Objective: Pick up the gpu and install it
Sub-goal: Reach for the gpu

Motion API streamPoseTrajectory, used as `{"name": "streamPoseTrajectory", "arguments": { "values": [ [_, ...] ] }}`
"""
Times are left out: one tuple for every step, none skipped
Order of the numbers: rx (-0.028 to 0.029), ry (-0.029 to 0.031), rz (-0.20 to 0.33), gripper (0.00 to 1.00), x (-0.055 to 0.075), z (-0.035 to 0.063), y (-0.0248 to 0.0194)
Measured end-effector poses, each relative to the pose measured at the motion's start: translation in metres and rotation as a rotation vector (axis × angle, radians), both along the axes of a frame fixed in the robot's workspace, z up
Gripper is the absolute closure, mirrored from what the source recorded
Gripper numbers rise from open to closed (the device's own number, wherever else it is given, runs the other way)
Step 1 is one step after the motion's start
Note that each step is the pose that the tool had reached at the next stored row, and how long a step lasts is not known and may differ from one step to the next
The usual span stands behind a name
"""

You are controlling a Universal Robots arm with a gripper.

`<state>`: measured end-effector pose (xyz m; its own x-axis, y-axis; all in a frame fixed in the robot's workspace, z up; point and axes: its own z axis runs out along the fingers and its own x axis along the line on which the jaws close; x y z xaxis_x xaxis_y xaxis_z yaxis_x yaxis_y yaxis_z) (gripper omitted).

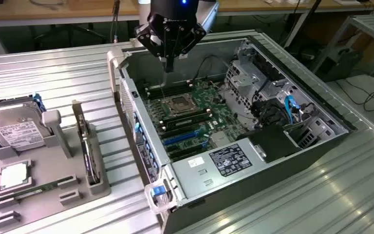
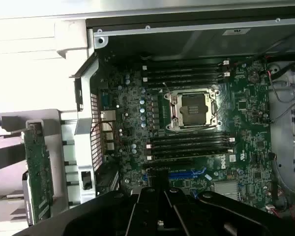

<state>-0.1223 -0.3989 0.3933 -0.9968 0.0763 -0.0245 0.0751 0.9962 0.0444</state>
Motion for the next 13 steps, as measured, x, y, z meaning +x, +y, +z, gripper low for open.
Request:
{"name": "streamPoseTrajectory", "arguments": {
  "values": [
    [0.0000, 0.0000, 0.000, 0.89, -0.002, 0.0000, -0.0001],
    [0.0000, 0.0000, 0.000, 0.89, -0.004, 0.0000, -0.0001],
    [0.0000, 0.0000, 0.000, 0.89, -0.006, 0.0000, -0.0001],
    [0.0000, 0.0000, 0.000, 0.89, -0.009, 0.0000, -0.0001],
    [0.0000, 0.0000, 0.000, 0.89, -0.011, 0.0000, -0.0001],
    [0.0001, 0.0000, 0.000, 0.89, -0.013, 0.0000, -0.0001],
    [0.0000, 0.0000, 0.000, 0.89, -0.014, 0.0000, -0.0001],
    [0.0000, 0.0000, 0.000, 0.89, -0.015, 0.0000, -0.0001],
    [0.0000, 0.0000, 0.000, 0.89, -0.016, 0.0000, -0.0001],
    [0.0000, 0.0000, 0.001, 0.89, -0.018, 0.0000, -0.0001],
    [0.0000, 0.0001, 0.001, 0.89, -0.019, 0.0000, -0.0001],
    [-0.0001, 0.0001, 0.001, 0.89, -0.020, 0.0000, -0.0001],
    [-0.0001, 0.0001, 0.001, 0.89, -0.022, 0.0000, -0.0001]
  ]
}}
